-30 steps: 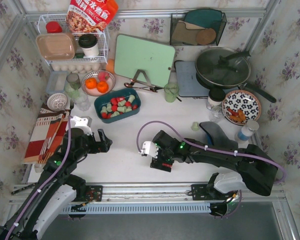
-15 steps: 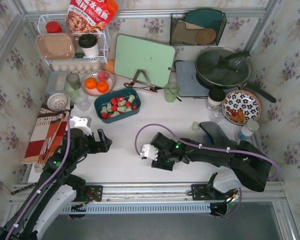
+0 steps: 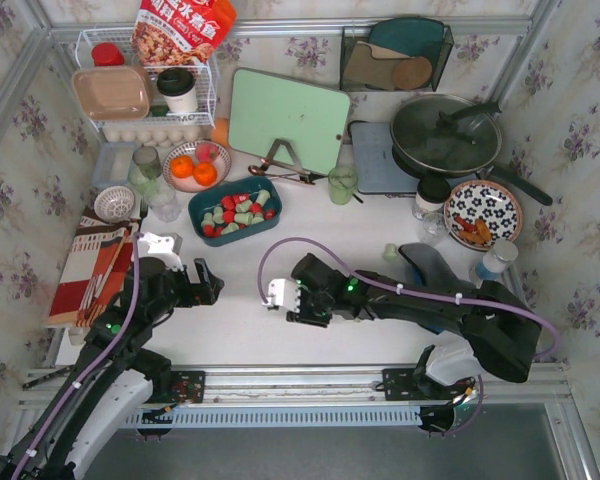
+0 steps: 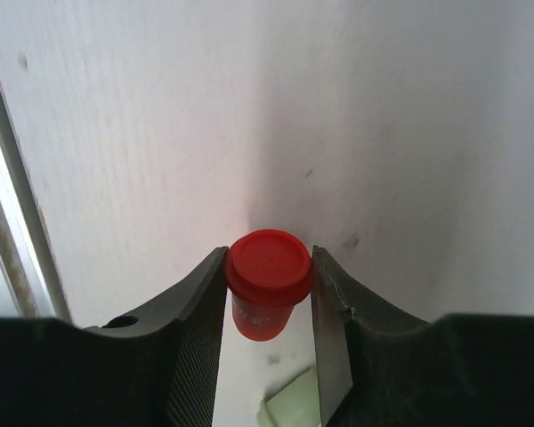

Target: Mix the coffee capsules in the storage basket

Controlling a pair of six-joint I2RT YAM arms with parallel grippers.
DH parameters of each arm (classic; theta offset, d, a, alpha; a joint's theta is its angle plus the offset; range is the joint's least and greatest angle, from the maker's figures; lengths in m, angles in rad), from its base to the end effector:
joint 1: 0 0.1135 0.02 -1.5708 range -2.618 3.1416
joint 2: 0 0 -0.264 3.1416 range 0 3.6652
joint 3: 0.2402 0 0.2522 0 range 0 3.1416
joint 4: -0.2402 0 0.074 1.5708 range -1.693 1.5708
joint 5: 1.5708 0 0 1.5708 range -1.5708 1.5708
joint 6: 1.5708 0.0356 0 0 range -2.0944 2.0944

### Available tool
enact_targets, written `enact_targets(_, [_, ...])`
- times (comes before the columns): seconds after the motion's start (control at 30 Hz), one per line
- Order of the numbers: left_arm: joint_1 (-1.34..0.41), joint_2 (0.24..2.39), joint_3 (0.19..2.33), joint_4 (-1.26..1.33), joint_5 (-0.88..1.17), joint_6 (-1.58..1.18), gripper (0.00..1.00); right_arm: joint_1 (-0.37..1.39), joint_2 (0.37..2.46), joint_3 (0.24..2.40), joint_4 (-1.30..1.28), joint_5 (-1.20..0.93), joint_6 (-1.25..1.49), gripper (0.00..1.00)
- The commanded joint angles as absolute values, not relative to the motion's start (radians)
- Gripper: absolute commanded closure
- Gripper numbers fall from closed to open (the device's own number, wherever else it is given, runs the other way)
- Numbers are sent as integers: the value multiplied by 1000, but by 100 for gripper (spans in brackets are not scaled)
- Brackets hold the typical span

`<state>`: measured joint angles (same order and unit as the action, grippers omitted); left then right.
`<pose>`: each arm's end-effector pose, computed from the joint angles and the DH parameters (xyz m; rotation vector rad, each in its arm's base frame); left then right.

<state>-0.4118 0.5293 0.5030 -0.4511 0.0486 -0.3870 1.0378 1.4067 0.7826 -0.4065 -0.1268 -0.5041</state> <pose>0.1238 -0.0560 0.2500 0.0569 2.0915 -0.5419 0.1318 0.2322 0.1857 -1.8667 1.8551 0.3532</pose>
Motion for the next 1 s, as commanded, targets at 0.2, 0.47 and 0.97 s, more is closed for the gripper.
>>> enact_targets(0.2, [-411,519,505,-463,43,-392,0,1009,1640,1043,124,-144,-447,77])
enact_targets(0.47, [-412,491,500,-466,44,-399,0,943,1952,1352,463,160,-379,76])
enact_targets(0.97, [-411,477,496,-460,63,-410,0,853,2084,1389,586,318,-168,0])
